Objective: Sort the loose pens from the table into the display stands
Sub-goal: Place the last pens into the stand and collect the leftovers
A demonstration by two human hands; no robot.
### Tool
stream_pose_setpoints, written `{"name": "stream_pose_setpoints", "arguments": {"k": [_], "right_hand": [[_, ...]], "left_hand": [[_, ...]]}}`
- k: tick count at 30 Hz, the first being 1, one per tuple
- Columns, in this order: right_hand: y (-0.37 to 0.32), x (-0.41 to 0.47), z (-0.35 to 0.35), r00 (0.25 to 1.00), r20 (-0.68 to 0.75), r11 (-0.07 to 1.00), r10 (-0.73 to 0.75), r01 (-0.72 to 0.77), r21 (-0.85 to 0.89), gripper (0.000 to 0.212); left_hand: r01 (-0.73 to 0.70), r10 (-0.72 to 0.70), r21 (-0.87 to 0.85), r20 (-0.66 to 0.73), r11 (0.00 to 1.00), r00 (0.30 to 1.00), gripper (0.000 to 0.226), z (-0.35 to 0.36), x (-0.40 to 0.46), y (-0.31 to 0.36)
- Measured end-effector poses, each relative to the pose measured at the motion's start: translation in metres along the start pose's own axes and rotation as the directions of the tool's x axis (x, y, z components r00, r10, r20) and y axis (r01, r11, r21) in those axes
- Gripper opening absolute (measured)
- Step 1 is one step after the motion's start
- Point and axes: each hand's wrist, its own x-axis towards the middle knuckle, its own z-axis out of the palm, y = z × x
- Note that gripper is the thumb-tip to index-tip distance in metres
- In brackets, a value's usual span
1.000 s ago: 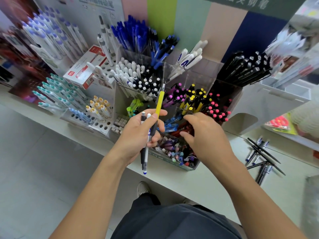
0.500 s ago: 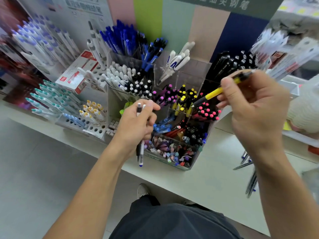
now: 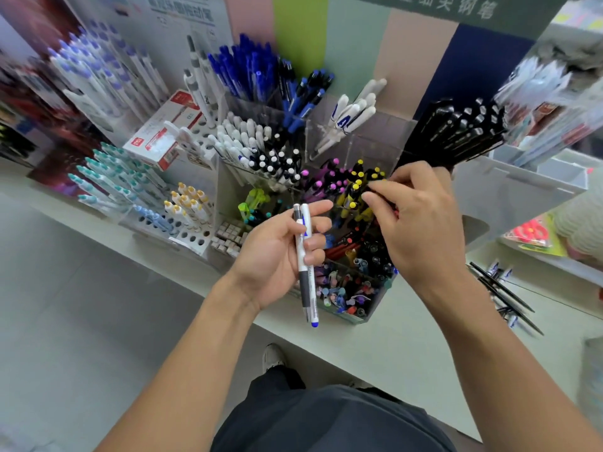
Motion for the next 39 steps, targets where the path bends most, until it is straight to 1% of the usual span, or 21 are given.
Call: {"name": "stream_pose_setpoints", "arguments": {"k": [3,4,5,7,8,11,13,15,16,17,18,20,22,24,26,28,31,33,35,37,39], "right_hand": [[-0.021,-0.001,-0.018,0.997,-0.052,0.976,0.049,-0.037,0.216,0.019],[-0.029,0.000,-0.022,0.997,0.020,0.945,0.076,-0.079,0.318,0.015],[-0.035,0.001,-0.022,0.985,0.147,0.904,0.092,-0.145,0.403,0.011],[-0.041,0.004,-0.015,0.906,0.414,0.848,0.087,-0.286,0.447,0.010],[-0.041,0.006,-0.011,0.869,0.489,0.832,0.079,-0.327,0.448,0.010],[-0.044,0.015,-0.006,0.792,0.610,0.767,0.040,-0.416,0.489,0.003],[-0.046,0.018,-0.007,0.781,0.624,0.693,0.015,-0.458,0.557,0.004],[-0.048,0.025,-0.016,0.865,0.499,0.568,0.047,-0.434,0.700,0.005],[-0.048,0.031,-0.023,0.921,0.377,0.506,0.094,-0.371,0.779,0.005],[-0.047,0.039,-0.031,0.965,0.220,0.486,0.146,-0.264,0.833,0.008],[-0.045,0.048,-0.038,0.983,0.043,0.510,0.180,-0.131,0.850,0.010],[-0.041,0.069,-0.046,0.954,-0.252,0.622,0.164,0.099,0.777,0.011],[-0.036,0.088,-0.038,0.928,-0.365,0.777,0.077,0.173,0.605,0.005],[-0.034,0.102,-0.023,0.952,-0.306,0.912,0.011,0.116,0.394,0.012],[-0.032,0.112,-0.009,0.988,-0.153,0.975,-0.025,0.058,0.216,0.019],[-0.036,0.118,-0.003,1.000,0.002,0.998,-0.010,0.010,0.063,0.025],[-0.046,0.120,-0.007,0.997,0.067,0.993,0.030,-0.022,-0.119,0.030],[-0.054,0.111,-0.015,1.000,-0.001,0.998,0.000,0.000,-0.060,0.032],[-0.064,0.094,-0.025,0.999,-0.031,0.984,-0.027,0.032,0.173,0.030],[-0.072,0.076,-0.031,0.979,0.200,0.903,-0.027,-0.061,0.426,0.022],[-0.072,0.059,-0.029,0.906,0.421,0.806,-0.042,-0.218,0.550,0.015]], "left_hand": [[-0.051,0.050,0.122,0.009,0.991,0.999,0.041,-0.005,-0.004,0.005],[-0.047,0.044,0.174,0.024,0.984,0.999,0.040,-0.007,-0.007,0.007],[-0.043,0.034,0.225,0.045,0.973,0.998,0.039,-0.008,-0.009,0.009],[-0.053,0.029,0.329,0.077,0.943,0.997,0.041,-0.011,-0.013,0.011],[-0.064,0.032,0.374,0.091,0.925,0.995,0.042,-0.012,-0.015,0.011],[-0.098,0.047,0.439,0.126,0.893,0.991,0.045,-0.014,-0.021,0.013],[-0.116,0.077,0.427,0.109,0.897,0.991,0.043,-0.012,-0.026,0.017],[-0.160,0.145,0.374,0.067,0.913,0.987,0.034,-0.009,-0.029,0.023],[-0.201,0.201,0.340,0.035,0.919,0.979,0.029,-0.009,-0.028,0.027],[-0.244,0.260,0.308,-0.011,0.920,0.966,0.025,-0.010,-0.027,0.030],[-0.282,0.312,0.289,-0.061,0.915,0.948,0.023,-0.012,-0.025,0.035],[-0.343,0.391,0.290,-0.126,0.893,0.912,0.024,-0.018,-0.019,0.045],[-0.372,0.423,0.292,-0.137,0.881,0.896,0.028,-0.019,-0.014,0.052],[-0.357,0.389,0.224,-0.122,0.907,0.913,0.033,-0.016,-0.010,0.057],[-0.304,0.308,0.065,-0.058,0.950,0.950,0.038,-0.012,-0.010,0.061],[-0.239,0.243,-0.073,0.037,0.968,0.969,0.045,-0.009,-0.012,0.064],[-0.183,0.196,-0.110,0.119,0.977,0.973,0.060,-0.009,-0.013,0.063],[-0.225,0.225,-0.013,0.112,0.974,0.968,0.054,-0.013,-0.012,0.061],[-0.271,0.260,0.179,0.080,0.946,0.962,0.042,-0.018,-0.012,0.059],[-0.316,0.316,0.419,0.072,0.851,0.946,0.034,-0.023,-0.014,0.056],[-0.353,0.364,0.563,0.097,0.747,0.926,0.034,-0.025,-0.017,0.051]]}}
